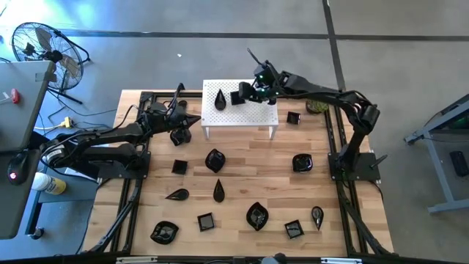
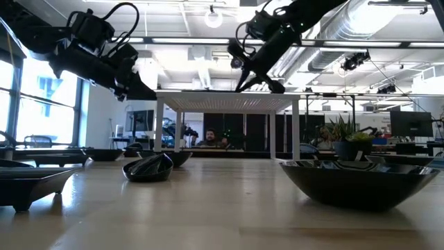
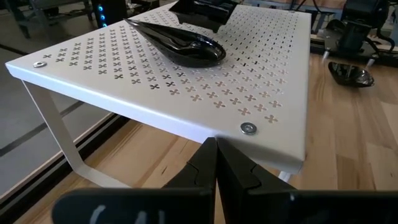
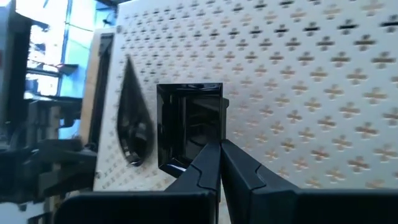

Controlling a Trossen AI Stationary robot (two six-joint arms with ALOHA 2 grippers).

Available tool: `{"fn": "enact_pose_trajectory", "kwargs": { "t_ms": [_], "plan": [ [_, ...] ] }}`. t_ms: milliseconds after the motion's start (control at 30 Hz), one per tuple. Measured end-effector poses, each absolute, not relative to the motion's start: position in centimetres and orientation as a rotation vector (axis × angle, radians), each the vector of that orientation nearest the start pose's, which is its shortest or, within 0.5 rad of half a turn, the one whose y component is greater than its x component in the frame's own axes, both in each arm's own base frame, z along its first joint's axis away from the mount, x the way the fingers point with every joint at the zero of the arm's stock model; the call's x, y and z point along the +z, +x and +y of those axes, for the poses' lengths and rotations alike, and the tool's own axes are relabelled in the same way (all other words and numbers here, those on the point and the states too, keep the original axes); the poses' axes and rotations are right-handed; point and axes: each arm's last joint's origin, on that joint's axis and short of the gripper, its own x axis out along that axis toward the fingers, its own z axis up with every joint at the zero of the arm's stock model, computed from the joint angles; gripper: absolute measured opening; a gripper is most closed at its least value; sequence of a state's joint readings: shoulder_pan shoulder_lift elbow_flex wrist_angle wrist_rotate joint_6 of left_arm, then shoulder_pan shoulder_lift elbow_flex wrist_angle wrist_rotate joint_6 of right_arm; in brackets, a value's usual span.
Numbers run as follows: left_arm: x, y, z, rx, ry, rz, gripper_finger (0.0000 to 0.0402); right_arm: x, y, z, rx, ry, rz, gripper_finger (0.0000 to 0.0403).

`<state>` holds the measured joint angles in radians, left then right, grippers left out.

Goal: Pick & Place Mini shaped plates
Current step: Put the square bowl on the shelf, then put the leaf shaped bowl on the shelf

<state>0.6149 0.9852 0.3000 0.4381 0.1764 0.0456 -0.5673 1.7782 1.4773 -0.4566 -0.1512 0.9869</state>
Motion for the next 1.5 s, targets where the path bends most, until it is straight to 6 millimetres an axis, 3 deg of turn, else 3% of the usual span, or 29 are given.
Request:
{"fn": "enact_pose_trajectory", "kwargs": {
  "t_ms": [300,567,767,967,1033,1133,1333,1500],
  "plan": [
    [19.1,16.2,10.8,0.431,-0.051,0.245,0.0,27.8,33.3,-21.0,-0.783,1.188,0.49,0.0024],
    [19.1,16.2,10.8,0.431,-0.051,0.246,0.0,28.6,33.0,-20.6,-0.731,1.143,0.5,0.0089],
    [19.1,16.2,10.8,0.43,-0.052,0.247,0.0,32.3,30.4,-19.5,-0.641,0.895,0.527,0.0105],
    [19.1,16.2,10.8,0.431,-0.052,0.246,0.0,35.3,27.3,-15.1,-0.541,0.486,0.705,0.0037],
    [19.1,16.2,10.8,0.431,-0.051,0.244,0.0,34.8,26.8,-13.4,-0.512,0.423,0.734,0.0011],
    [19.1,16.2,10.8,0.431,-0.05,0.242,0.0,33.1,26.6,-10.9,-0.432,0.386,0.726,0.0011],
    [19.1,16.2,10.8,0.431,-0.049,0.24,0.0,27.8,26.1,-6.0,-0.3,0.464,0.696,0.0004],
    [19.1,16.2,10.8,0.431,-0.049,0.24,0.0,25.6,25.0,-2.0,-0.278,0.535,0.745,0.0006]
  ]
}}
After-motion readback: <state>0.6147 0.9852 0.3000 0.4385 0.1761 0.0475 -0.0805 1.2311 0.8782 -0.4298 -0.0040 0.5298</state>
